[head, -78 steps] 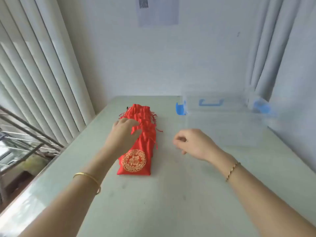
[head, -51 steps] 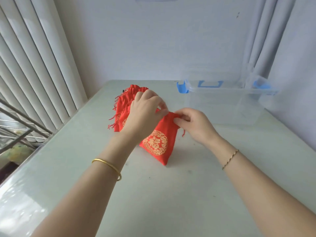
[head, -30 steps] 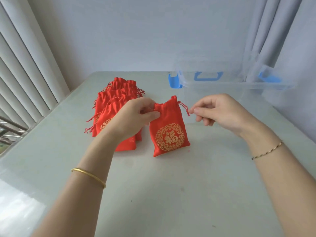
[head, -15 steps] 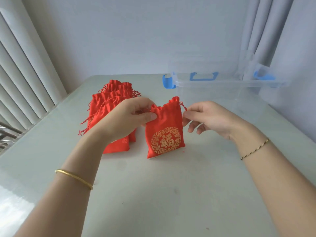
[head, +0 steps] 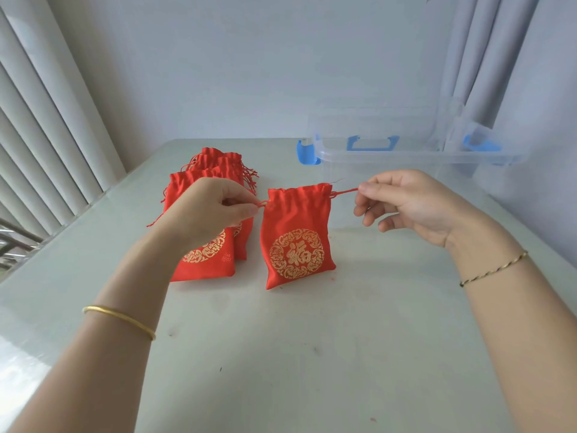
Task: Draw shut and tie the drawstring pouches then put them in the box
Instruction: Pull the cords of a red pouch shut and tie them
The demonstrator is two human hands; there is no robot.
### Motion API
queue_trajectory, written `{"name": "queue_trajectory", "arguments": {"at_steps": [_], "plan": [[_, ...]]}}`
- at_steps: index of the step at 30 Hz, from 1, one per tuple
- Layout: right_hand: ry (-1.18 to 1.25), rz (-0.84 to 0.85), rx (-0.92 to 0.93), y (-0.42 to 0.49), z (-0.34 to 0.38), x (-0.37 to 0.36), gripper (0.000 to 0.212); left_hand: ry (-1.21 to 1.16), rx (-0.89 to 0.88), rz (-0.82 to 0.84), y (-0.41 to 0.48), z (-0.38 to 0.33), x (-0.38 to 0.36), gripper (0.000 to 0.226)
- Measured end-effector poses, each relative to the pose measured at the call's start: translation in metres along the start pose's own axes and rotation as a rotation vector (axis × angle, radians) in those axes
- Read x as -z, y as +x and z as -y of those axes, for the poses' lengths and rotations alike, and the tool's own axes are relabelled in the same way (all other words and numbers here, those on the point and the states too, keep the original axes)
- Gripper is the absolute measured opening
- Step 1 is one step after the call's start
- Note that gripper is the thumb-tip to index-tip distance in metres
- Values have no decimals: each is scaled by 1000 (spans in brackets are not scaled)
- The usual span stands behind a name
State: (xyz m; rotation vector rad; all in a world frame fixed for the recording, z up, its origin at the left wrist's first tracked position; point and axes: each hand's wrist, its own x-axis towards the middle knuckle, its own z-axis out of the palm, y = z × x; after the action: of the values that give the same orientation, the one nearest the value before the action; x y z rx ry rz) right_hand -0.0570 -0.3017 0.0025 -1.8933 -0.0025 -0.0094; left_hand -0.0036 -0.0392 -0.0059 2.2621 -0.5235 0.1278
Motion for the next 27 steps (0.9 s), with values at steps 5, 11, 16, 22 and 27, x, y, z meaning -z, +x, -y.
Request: {"name": "queue_trajectory", "arguments": {"at_steps": [5,11,16,22,27], "plan": [[-39,-48,-29,0,0,2,23,-8,19,-53,1,5,6,14],[15,-128,-69,1,1,1,24,68,58,-167,0,2,7,15],[226,-241,-116,8,-1,-8,25,-83,146,-178,1,-1,6,36],[785,-465,-213,15,-3,-13,24,-1333,566,-38,8,5,8,51],[791,-552,-101,10,11,-17,24,-1459,463,-165,8,-6,5,50]]}}
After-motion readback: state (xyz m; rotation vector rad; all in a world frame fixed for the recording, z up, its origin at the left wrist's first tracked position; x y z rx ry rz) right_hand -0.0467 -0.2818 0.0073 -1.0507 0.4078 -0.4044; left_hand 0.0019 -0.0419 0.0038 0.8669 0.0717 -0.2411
